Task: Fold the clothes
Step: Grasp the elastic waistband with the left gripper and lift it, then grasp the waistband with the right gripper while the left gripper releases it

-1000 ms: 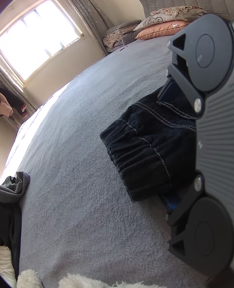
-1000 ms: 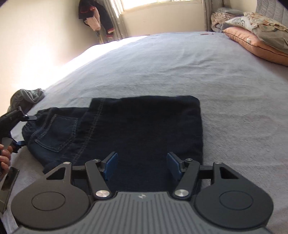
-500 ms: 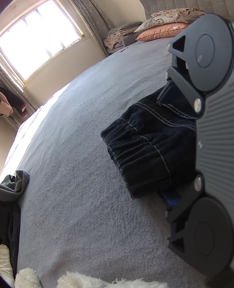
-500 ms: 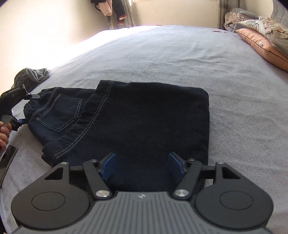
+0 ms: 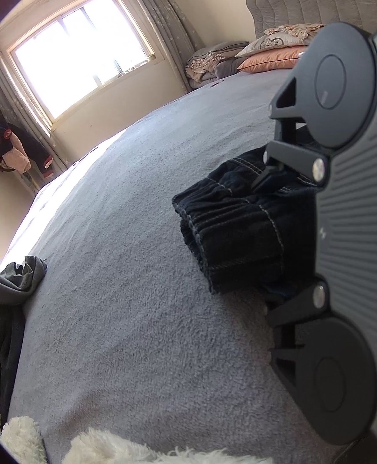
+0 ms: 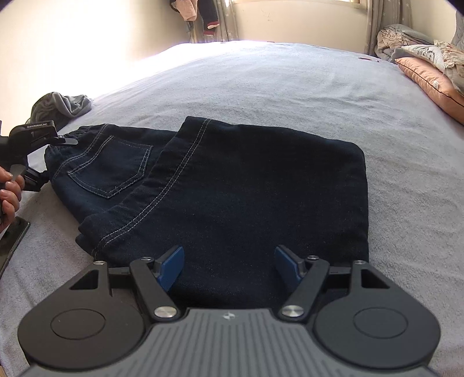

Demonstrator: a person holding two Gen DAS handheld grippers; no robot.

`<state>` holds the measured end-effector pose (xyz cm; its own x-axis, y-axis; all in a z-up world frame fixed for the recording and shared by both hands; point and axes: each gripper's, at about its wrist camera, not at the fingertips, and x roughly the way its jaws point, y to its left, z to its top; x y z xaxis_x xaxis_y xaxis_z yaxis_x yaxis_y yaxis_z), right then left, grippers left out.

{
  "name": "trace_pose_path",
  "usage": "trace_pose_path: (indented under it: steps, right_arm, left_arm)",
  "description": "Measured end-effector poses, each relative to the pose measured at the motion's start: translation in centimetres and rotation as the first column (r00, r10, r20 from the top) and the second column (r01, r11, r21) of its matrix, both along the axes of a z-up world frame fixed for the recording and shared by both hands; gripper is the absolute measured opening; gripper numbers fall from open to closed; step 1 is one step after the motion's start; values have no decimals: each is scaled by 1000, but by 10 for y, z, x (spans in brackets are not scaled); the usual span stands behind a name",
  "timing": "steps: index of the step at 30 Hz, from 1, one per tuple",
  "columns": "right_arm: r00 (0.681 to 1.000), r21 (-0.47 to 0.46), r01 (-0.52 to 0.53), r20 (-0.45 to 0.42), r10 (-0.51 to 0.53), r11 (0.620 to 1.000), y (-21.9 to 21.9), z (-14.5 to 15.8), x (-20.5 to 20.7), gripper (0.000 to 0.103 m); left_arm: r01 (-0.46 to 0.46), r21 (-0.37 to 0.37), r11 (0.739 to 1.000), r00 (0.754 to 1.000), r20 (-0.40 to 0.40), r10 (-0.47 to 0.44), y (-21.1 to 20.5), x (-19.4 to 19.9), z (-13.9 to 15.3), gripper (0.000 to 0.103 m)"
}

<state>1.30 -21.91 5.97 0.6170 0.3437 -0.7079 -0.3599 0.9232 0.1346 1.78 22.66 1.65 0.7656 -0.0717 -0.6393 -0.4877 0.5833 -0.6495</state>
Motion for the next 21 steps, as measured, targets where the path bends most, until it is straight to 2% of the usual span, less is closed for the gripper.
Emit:
trace_pose_path:
  steps: [4, 7, 11, 16, 21]
  right_arm:
    - [1000, 4, -21, 9, 21, 1000, 5, 1, -3, 72]
    - [1000, 16, -12, 13, 12, 1000, 2, 4, -4, 72]
    - [999, 47, 39, -5, -38, 998, -7, 4, 0, 72]
    - [998, 88, 57, -1, -57, 994, -13, 8, 1, 72]
    - [997, 153, 75, -7, -75, 985, -21, 12, 1, 72]
  left_arm:
    - [13, 20, 1000, 999, 35, -14, -3, -2, 10, 44]
    - [34, 49, 998, 994, 107, -39, -13, -5, 27, 43]
    - [73, 117, 990, 972, 213, -97, -33, -9, 55, 42]
    - [138, 180, 974, 924, 330, -192, -64, -16, 86, 42]
    - [212, 277, 937, 859, 404, -314, -114, -23, 107, 42]
